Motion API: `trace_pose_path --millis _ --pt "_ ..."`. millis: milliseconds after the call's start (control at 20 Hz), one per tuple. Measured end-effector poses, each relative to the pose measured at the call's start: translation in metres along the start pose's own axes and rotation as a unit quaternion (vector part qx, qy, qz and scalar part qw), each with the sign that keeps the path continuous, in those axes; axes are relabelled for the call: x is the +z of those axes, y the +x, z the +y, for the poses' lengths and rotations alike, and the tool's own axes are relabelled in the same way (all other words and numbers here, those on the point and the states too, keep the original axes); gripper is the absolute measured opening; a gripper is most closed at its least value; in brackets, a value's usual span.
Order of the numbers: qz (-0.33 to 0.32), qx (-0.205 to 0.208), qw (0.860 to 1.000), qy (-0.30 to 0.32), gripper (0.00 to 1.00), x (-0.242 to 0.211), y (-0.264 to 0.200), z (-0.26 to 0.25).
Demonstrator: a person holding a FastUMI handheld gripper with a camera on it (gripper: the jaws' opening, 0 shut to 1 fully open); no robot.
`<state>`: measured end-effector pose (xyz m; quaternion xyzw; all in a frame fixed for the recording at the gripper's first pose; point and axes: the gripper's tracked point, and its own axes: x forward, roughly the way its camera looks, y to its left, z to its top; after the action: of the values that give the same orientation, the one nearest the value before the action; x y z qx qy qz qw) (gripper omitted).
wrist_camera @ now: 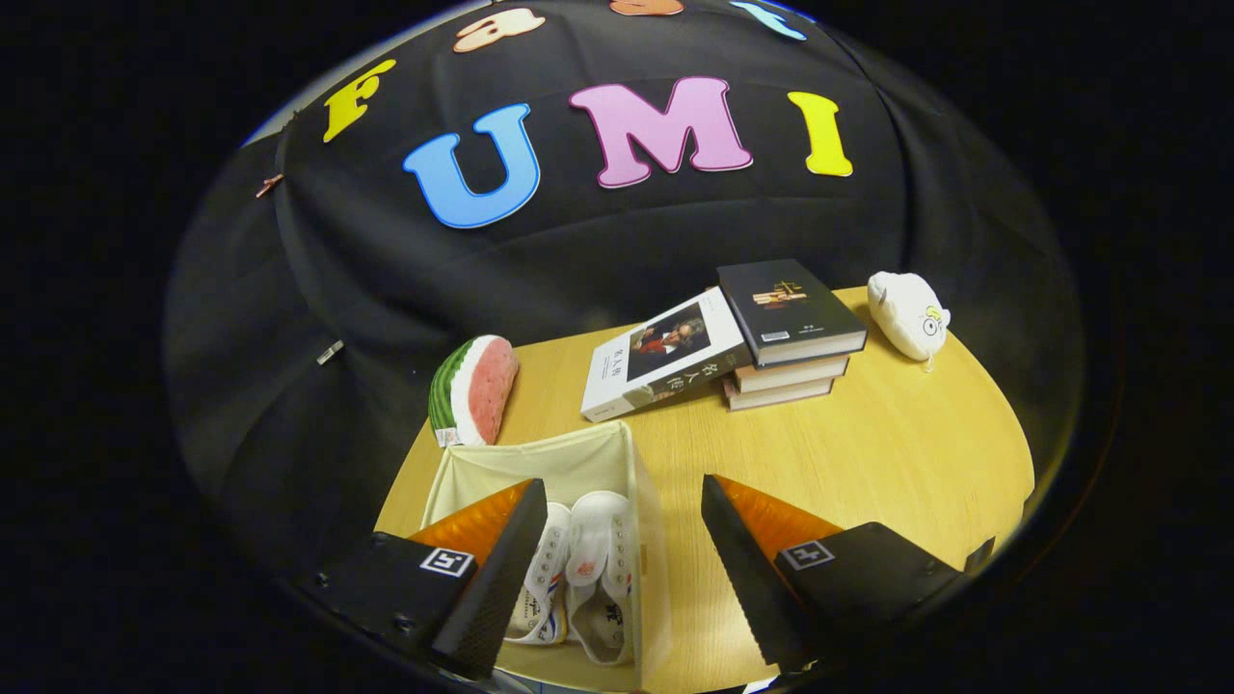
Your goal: Open the storage box then place both shoes into the box .Put the left shoe in first, then the right shoe, with the right side of both shoes facing outward in a uniform manner.
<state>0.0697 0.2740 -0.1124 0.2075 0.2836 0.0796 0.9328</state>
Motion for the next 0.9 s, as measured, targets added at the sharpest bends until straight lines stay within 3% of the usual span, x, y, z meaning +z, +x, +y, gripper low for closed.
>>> trace_pose_path --millis 400,900 --pt "-0.108 -0.038 0.991 -0.067 0.99 0.075 -0.05 -0.097" --pt "-0.214 -0.054 0.965 -0.141 0.99 0.144 -0.141 -0.167"
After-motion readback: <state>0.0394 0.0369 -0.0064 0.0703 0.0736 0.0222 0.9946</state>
